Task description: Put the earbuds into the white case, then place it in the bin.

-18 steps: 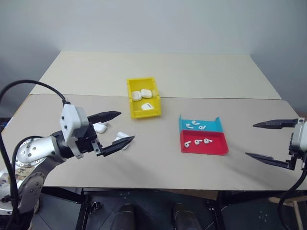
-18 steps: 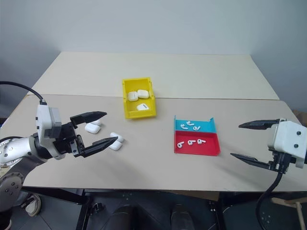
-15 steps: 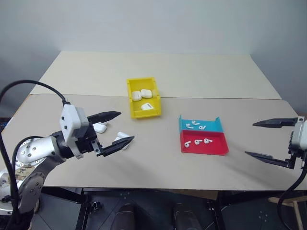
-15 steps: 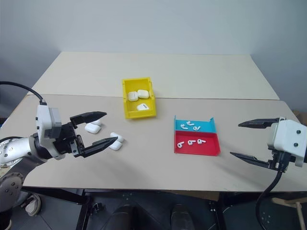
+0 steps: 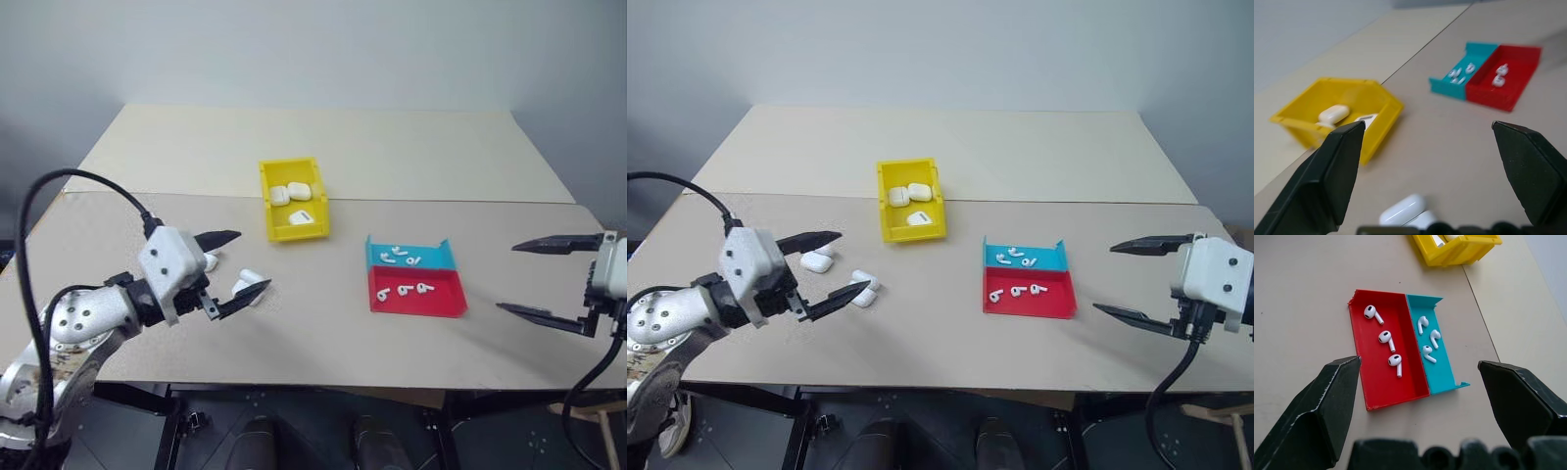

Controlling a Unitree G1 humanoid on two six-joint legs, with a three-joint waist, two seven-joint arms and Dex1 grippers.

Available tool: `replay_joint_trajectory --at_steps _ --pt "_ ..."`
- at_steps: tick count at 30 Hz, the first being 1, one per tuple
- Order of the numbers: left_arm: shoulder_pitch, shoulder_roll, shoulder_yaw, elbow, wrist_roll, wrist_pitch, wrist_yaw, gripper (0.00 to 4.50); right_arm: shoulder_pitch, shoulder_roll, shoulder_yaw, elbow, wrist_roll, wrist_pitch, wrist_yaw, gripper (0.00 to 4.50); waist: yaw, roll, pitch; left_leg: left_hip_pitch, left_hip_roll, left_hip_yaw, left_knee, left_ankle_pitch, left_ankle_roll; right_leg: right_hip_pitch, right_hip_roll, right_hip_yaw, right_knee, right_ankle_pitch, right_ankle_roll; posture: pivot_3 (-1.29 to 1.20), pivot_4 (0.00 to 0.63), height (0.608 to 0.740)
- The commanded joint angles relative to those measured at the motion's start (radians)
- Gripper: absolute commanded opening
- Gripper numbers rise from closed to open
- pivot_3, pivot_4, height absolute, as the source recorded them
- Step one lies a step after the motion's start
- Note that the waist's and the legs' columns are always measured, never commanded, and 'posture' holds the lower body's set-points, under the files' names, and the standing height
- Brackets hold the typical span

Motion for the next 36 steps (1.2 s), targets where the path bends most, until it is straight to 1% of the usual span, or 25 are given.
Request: replay_joint_trajectory --at_steps 1,3,7,9,10,11,12,14,16,18,19,21,23,27,31,36 --pt "-0.043 0.015 -0.049 -0.158 0.086 0.136 0.156 4.5 -0.008 -0.032 -0.021 -0.014 0.008 0.015 0.001 4.47 0.0 0.0 0.0 0.0 0.0 0.0 0.0 0.0 0.0 0.0 0.0 0.0 0.0 0.0 0.0 0.0 0.15 0.74" --pt "-0.072 0.057 -0.101 -0.247 0.129 0.225 0.2 4.5 0.003 -0.036 -0.032 -0.021 0.011 0.022 0.007 4.47 0.001 -0.001 0.001 0.0 0.0 0.0 0.0 0.0 0.0 0.0 0.0 0.0 0.0 0.0 0.0 0.0 0.15 0.74" --pt "-0.223 0.006 -0.134 -0.292 0.022 0.55 0.273 4.5 0.014 -0.031 -0.022 -0.031 0.006 0.03 0.001 4.47 0.004 -0.001 0.0 0.0 0.0 0.0 0.0 0.0 0.0 0.0 0.0 0.0 0.001 0.0 0.0 0.0 0.15 0.74" --pt "-0.365 -0.016 -0.151 -0.263 -0.009 0.823 0.286 4.5 0.006 -0.03 -0.004 -0.029 0.002 0.03 -0.008 4.47 0.002 -0.001 0.001 0.001 0.0 -0.001 0.001 0.0 0.0 0.001 0.0 0.0 0.001 0.0 0.0 0.0 0.15 0.74" --pt "-0.445 -0.018 -0.16 -0.212 -0.016 0.947 0.293 4.5 -0.004 -0.031 0.008 -0.022 0.002 0.027 -0.01 4.47 0.001 -0.002 0.001 0.0 0.0 -0.001 0.001 0.0 0.0 0.0 0.0 0.0 0.001 0.0 0.001 0.0 0.15 0.74" --pt "-0.501 -0.007 -0.164 -0.156 -0.03 1.016 0.3 4.5 -0.013 -0.032 0.019 -0.017 0.002 0.025 -0.013 4.47 0.0 -0.002 0.001 0.001 0.0 -0.001 0.001 0.0 0.0 0.001 0.0 0.0 0.002 0.0 0.001 0.0 0.15 0.74" --pt "-0.54 0.019 -0.165 -0.097 -0.054 1.045 0.299 4.5 -0.023 -0.033 0.031 -0.012 0.0 0.025 -0.017 4.47 -0.001 -0.002 0.001 0.0 0.0 -0.001 0.001 0.0 0.0 0.001 0.0 0.0 0.001 0.0 0.001 0.0 0.15 0.74" --pt "-0.589 0.06 -0.167 -0.013 -0.107 1.057 0.31 4.5 -0.037 -0.035 0.047 -0.005 -0.002 0.025 -0.022 4.47 -0.01 -0.002 0.001 0.001 -0.001 -0.001 0.0 0.0 0.0 0.0 0.0 0.0 0.001 0.0 0.001 0.0 0.15 0.74" --pt "-0.658 0.128 -0.193 0.111 -0.163 1.057 0.331 4.5 -0.052 -0.037 0.067 0.003 -0.004 0.026 -0.028 4.47 -0.015 -0.004 0.002 0.001 0.0 -0.001 -0.002 0.0 0.0 -0.001 0.0 0.0 0.0 -0.001 0.001 0.0 0.15 0.74" --pt "-0.73 0.226 -0.243 0.236 -0.254 1.057 0.324 4.5 -0.059 -0.034 0.086 0.004 -0.007 0.031 -0.036 4.47 -0.014 -0.006 0.004 -0.001 0.0 -0.001 -0.002 0.0 0.0 -0.003 0.0 0.0 0.001 -0.001 0.001 0.0 0.15 0.74" --pt "-0.754 0.258 -0.261 0.278 -0.293 1.057 0.333 4.5 -0.058 -0.032 0.09 0.002 -0.009 0.033 -0.04 4.47 -0.015 -0.007 0.004 -0.001 0.0 -0.001 -0.002 0.0 0.0 -0.003 0.0 0.0 0.002 -0.001 0.0 0.0 0.15 0.74" --pt "-0.798 0.311 -0.309 0.346 -0.352 1.057 0.355 4.5 -0.055 -0.029 0.095 -0.006 -0.01 0.039 -0.049 4.47 -0.013 -0.007 0.004 -0.002 0.0 -0.001 -0.002 0.0 0.0 -0.004 0.0 0.0 0.001 -0.001 0.0 0.0 0.15 0.74" --pt "-0.836 0.341 -0.354 0.431 -0.376 1.057 0.376 4.5 -0.043 -0.024 0.096 -0.016 -0.007 0.05 -0.058 4.47 -0.009 -0.007 0.004 -0.003 -0.001 -0.001 -0.002 0.0 0.0 -0.005 -0.001 0.0 0.001 -0.001 0.001 0.0 0.15 0.74" --pt "-0.916 0.348 -0.442 0.61 -0.397 1.057 0.365 4.5 -0.025 -0.022 0.1 -0.025 -0.009 0.066 -0.066 4.47 0.003 -0.007 0.004 -0.003 -0.001 -0.001 -0.002 0.0 0.0 -0.006 0.0 0.0 0.002 -0.001 0.0 0.0 0.15 0.74" --pt "-1.004 0.32 -0.573 0.747 -0.346 1.057 0.316 4.5 -0.031 -0.022 0.114 -0.026 -0.009 0.079 -0.079 4.47 0.003 -0.008 0.005 -0.004 -0.001 -0.001 -0.001 0.0 0.0 -0.006 0.0 0.0 0.002 -0.001 0.0 0.0 0.15 0.74" --pt "-1.133 0.234 -0.711 0.921 -0.259 1.057 0.22 4.5 -0.018 -0.022 0.118 -0.023 -0.013 0.085 -0.087 4.47 0.005 -0.008 0.005 -0.006 -0.001 -0.001 0.0 0.0 0.0 -0.007 0.0 -0.001 0.003 -0.001 0.0 0.0 0.15 0.74"
